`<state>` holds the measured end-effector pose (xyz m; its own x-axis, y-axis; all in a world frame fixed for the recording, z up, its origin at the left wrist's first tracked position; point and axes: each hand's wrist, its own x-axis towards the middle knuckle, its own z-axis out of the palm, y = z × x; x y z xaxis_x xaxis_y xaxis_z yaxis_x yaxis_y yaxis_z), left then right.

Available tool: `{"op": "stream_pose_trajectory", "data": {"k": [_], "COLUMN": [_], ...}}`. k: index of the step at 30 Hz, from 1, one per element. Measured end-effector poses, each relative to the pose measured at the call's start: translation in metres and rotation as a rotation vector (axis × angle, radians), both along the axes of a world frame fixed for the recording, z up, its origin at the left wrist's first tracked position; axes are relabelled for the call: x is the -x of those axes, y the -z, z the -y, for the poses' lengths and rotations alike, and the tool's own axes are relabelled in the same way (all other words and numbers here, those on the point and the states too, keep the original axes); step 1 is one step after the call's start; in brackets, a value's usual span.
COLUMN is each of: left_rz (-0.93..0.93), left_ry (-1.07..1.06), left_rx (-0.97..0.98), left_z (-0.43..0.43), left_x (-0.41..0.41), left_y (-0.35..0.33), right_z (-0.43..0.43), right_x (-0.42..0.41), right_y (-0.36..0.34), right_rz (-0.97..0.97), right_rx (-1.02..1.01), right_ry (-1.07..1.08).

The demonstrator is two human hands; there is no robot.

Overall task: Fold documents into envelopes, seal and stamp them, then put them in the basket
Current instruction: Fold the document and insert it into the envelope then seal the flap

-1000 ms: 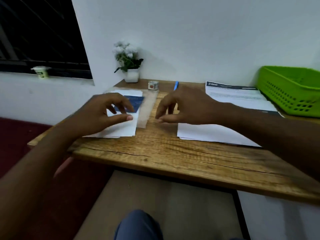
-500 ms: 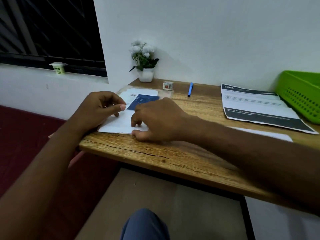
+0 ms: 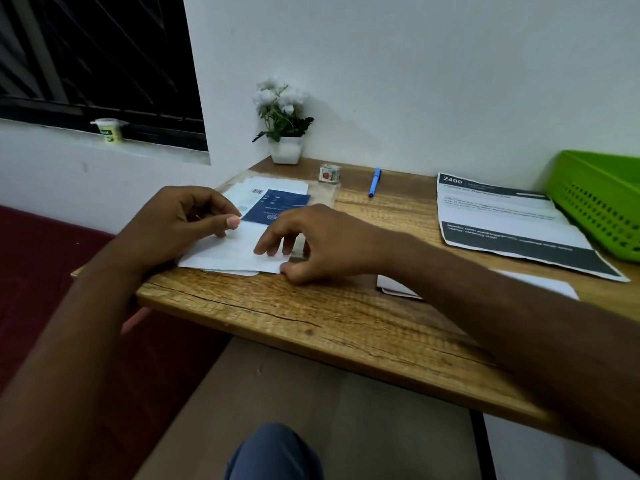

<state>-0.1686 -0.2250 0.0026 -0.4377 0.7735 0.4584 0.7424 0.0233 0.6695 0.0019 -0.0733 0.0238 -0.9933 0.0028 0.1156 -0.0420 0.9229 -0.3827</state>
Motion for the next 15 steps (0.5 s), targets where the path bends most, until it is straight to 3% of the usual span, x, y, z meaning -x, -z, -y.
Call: {"op": "stream_pose_trajectory", "data": {"k": [5, 9, 12, 15], "left_rz": [0.022, 0.033, 0.089, 0.329], "left_ry": [0.016, 0.029, 0.035, 0.126], "left_rx": [0.004, -0.020, -0.086, -0.219], "left_z": [0.001, 0.003, 0.005, 0.007], "left_x": [0.000, 0.002, 0.001, 0.000], "left_y": [0.000, 0.001, -0.001, -0.004], "right_z": [0.003, 0.010, 0.013, 0.013], "right_x": [0.000, 0.000, 0.002, 0.002], "right_y": [0.011, 0.018, 0.019, 0.016], "right_rz": [-0.205, -0.477, -0.691, -0.732], "right_rx": [-0.271, -0.407, -0.309, 0.001], "right_ry": [0.038, 0.054, 0.073, 0.173]}}
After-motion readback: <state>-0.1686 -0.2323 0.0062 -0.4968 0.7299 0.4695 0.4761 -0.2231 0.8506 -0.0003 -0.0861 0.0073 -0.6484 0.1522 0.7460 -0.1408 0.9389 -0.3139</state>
